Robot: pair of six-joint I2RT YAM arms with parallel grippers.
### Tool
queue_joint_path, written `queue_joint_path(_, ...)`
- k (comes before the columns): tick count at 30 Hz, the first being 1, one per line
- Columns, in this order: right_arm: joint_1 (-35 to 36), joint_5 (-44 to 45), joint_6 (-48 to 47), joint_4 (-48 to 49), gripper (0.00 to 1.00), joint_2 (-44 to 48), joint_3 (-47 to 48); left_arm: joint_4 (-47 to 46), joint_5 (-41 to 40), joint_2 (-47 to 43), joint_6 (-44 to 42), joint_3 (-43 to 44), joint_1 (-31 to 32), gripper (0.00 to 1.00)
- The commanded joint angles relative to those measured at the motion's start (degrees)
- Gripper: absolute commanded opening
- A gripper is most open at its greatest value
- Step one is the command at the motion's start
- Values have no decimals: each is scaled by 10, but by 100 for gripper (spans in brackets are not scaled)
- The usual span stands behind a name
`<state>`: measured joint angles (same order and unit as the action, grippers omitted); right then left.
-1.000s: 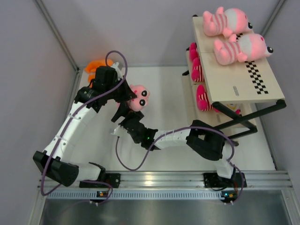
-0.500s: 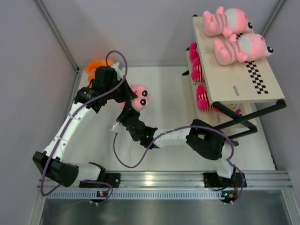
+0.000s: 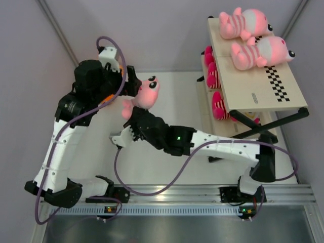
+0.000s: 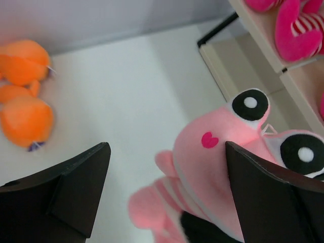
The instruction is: Place and organize the stuffed toys onto the shelf
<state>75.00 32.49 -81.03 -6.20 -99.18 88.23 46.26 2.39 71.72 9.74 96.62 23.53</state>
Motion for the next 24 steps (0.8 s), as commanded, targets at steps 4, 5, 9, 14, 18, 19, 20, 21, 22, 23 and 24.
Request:
queue_joint_path(4, 8, -172, 217, -257, 0, 136, 140, 19, -156, -5, -82, 166, -16, 99)
queue_joint_path(5, 8, -185, 233, -272, 0, 149, 152, 19, -160, -3, -83, 180, -18, 99)
queue_joint_path(9, 8, -234, 265, -334, 0, 171, 221, 19, -174, 5, -91, 219, -25, 99)
queue_joint_path(14, 8, -218, 276, -373, 0, 219, 288, 18, -160, -4, -90, 194, -30, 99)
queue_joint_path(18, 8, -212, 224, -420, 4, 270, 282, 17, -146, -11, -87, 170, -31, 99)
queue_joint_path(19, 8, -212, 222, -432, 9, 276, 290, 17, -144, -12, -87, 163, -31, 99)
queue_joint_path(20, 8, -212, 215, -445, 14, 285, 299, 18, -143, -12, -87, 161, -32, 99)
queue_joint_path(21, 8, -194, 212, -456, 15, 289, 307, 17, -142, -14, -85, 159, -31, 99)
queue_joint_path(22, 8, -177, 209, -471, 15, 293, 315, 17, -141, -14, -85, 154, -31, 99)
queue_joint_path(23, 8, -156, 200, -476, 15, 300, 317, 17, -140, -15, -85, 152, -31, 99)
queue_joint_path(24, 8, -110, 193, -480, 15, 304, 316, 17, -136, -15, -83, 151, -32, 99)
